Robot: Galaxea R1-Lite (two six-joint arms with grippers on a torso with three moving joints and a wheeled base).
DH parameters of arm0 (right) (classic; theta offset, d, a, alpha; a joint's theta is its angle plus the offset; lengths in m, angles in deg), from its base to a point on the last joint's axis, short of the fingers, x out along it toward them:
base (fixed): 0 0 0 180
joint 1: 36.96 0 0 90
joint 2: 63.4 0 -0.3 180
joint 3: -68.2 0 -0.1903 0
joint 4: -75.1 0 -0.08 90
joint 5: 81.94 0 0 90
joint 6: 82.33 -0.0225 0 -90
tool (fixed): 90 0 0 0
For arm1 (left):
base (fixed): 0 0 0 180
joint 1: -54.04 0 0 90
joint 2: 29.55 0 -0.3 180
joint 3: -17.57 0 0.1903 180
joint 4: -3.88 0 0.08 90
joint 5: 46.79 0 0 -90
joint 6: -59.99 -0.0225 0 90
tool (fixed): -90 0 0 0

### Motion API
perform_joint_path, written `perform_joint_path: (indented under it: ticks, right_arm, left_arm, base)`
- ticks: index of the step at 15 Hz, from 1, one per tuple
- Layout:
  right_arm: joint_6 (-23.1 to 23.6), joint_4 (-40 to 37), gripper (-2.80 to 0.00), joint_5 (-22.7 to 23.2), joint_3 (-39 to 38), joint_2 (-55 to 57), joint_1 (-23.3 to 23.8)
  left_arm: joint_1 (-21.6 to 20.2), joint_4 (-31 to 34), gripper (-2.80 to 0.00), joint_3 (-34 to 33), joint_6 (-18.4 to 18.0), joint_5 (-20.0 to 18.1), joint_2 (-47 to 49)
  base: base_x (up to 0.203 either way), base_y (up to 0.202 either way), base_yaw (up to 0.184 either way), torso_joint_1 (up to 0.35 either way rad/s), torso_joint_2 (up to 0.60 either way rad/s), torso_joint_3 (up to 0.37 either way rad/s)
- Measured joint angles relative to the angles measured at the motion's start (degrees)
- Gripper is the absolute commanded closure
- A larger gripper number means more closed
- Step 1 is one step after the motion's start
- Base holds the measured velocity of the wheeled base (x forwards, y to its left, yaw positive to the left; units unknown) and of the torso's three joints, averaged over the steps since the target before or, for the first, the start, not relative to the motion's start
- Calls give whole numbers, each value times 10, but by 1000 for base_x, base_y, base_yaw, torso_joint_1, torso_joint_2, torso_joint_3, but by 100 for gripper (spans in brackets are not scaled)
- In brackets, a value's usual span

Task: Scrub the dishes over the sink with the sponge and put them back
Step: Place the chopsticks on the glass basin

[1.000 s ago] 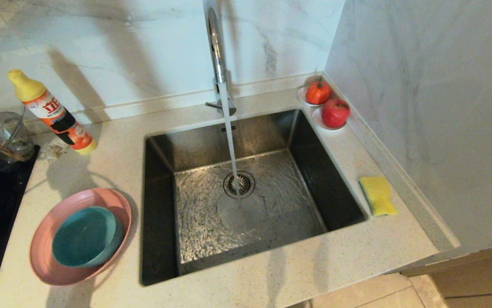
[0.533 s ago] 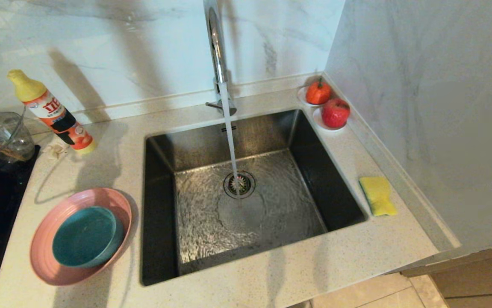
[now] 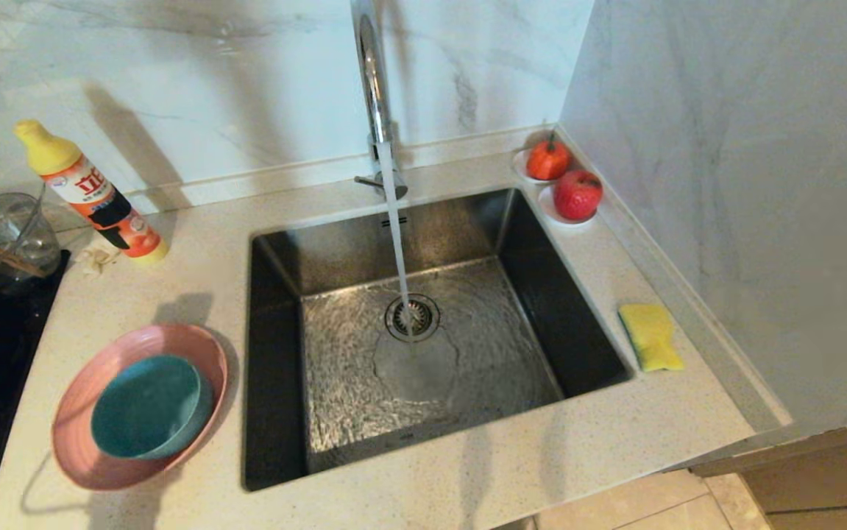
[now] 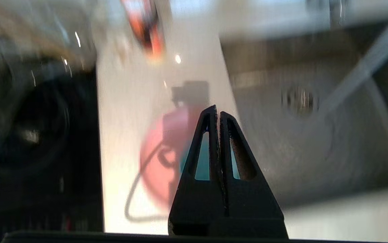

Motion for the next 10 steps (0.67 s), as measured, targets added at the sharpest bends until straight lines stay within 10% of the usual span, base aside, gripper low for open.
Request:
perform_joint_path:
  ticks: [10]
  right_arm:
    - [0, 0, 0, 0, 0, 0, 0]
  left_arm:
    - [48, -158, 0, -461, -82, 27, -284]
  base:
    - [0, 0, 0, 0, 0, 0]
